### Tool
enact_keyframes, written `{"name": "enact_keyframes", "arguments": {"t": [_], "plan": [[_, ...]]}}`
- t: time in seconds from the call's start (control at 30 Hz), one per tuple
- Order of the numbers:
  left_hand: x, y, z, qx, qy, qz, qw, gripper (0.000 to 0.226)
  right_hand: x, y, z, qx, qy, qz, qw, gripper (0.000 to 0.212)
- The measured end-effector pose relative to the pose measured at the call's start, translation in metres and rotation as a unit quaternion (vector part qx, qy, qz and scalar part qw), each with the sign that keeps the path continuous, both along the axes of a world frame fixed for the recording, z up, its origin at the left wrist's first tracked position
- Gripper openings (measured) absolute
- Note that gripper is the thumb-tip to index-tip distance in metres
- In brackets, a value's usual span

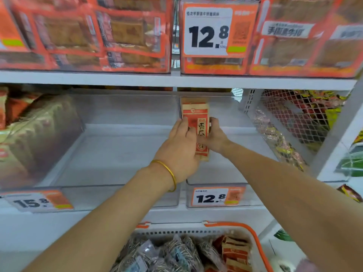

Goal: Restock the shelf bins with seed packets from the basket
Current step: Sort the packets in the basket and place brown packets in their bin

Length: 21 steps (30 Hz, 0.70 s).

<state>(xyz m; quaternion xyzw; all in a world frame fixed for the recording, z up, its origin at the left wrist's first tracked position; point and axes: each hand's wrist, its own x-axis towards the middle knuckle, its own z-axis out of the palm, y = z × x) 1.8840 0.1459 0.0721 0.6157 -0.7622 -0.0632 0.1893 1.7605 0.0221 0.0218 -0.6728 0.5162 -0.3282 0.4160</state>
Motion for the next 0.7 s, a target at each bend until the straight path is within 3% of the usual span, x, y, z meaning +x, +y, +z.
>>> {"name": "enact_keyframes", "arguments": {"t": [0.1,0.17,0.27,0.37,0.47,0.53,0.6,0.7], "plan": [[-0.002,0.002,-0.001,-0.001,0.003,0.006,1.000,0.063,-0.008,-0.003,-0.003,0.051,0.065,0.031,0.996,0.093],[-0.002,0.003,-0.002,-0.003,0.002,0.006,1.000,0.064,-0.007,-0.005,-0.001,0.060,0.074,0.016,0.995,0.089],[-0.002,0.004,0.000,-0.003,0.007,0.002,1.000,0.067,0.010,-0.014,0.006,-0.015,0.092,-0.068,0.993,0.077],[-0.002,0.006,0.002,0.000,0.012,-0.005,1.000,0.067,0.028,-0.020,0.013,0.017,0.136,-0.102,0.985,0.063],[-0.001,0.007,0.001,-0.005,0.017,-0.005,1.000,0.069,0.035,-0.019,0.018,0.097,0.066,-0.106,0.987,0.047],[0.000,0.008,0.001,-0.004,0.023,-0.007,1.000,0.070,0.037,-0.016,0.019,0.088,-0.012,-0.129,0.988,0.038],[0.000,0.009,0.002,0.002,0.031,-0.008,0.999,0.071,0.040,-0.011,0.019,0.050,-0.016,-0.166,0.985,0.034],[0.000,0.010,0.002,0.003,0.032,-0.008,0.999,0.071,0.043,-0.013,0.014,0.026,0.054,-0.179,0.982,0.034]]}}
